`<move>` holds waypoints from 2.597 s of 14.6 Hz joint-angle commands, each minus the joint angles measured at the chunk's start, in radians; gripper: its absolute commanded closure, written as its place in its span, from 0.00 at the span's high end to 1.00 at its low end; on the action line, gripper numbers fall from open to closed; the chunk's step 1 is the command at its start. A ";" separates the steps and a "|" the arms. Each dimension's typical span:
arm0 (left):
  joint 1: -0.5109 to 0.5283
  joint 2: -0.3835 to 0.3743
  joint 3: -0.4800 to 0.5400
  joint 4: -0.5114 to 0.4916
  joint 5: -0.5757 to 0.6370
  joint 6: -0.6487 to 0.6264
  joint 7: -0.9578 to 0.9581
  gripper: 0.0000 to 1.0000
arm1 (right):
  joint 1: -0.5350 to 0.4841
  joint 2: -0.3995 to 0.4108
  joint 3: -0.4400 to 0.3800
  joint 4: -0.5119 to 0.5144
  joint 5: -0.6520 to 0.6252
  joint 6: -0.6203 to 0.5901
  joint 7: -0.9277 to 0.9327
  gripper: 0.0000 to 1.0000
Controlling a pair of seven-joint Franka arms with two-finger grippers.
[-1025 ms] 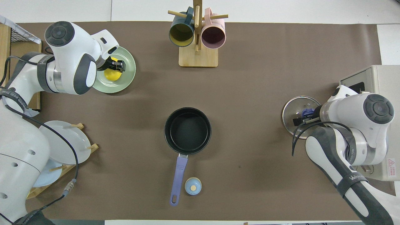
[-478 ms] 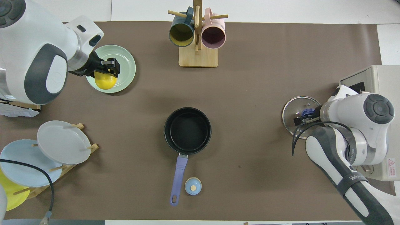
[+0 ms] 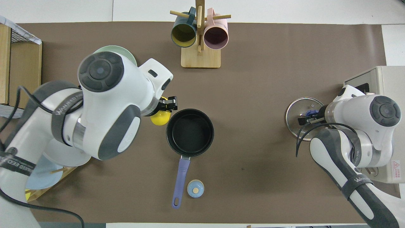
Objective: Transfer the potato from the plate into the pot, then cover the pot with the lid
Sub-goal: 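Carry the potato over the black saucepan with the left gripper, then release the potato into the saucepan and withdraw the left gripper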
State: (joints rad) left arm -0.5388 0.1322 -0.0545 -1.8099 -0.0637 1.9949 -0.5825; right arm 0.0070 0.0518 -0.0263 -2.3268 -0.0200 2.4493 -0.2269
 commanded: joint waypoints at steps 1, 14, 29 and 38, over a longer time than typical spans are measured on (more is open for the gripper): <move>-0.113 -0.037 0.022 -0.178 -0.015 0.201 -0.103 0.00 | -0.024 0.000 0.009 -0.005 0.011 0.019 -0.028 0.81; -0.173 0.087 0.025 -0.278 -0.002 0.389 -0.114 0.00 | -0.010 0.025 0.011 0.114 0.011 -0.128 -0.025 0.15; 0.032 -0.051 0.036 -0.039 0.025 -0.043 0.048 1.00 | 0.137 0.074 0.028 0.441 0.011 -0.504 0.182 0.00; 0.405 -0.163 0.036 0.104 0.044 -0.310 0.561 1.00 | 0.415 0.111 0.028 0.676 0.012 -0.693 0.563 0.00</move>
State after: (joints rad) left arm -0.1565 -0.0223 -0.0039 -1.7643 -0.0333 1.7835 -0.0634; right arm 0.3857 0.1210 0.0026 -1.7356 -0.0189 1.7925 0.2770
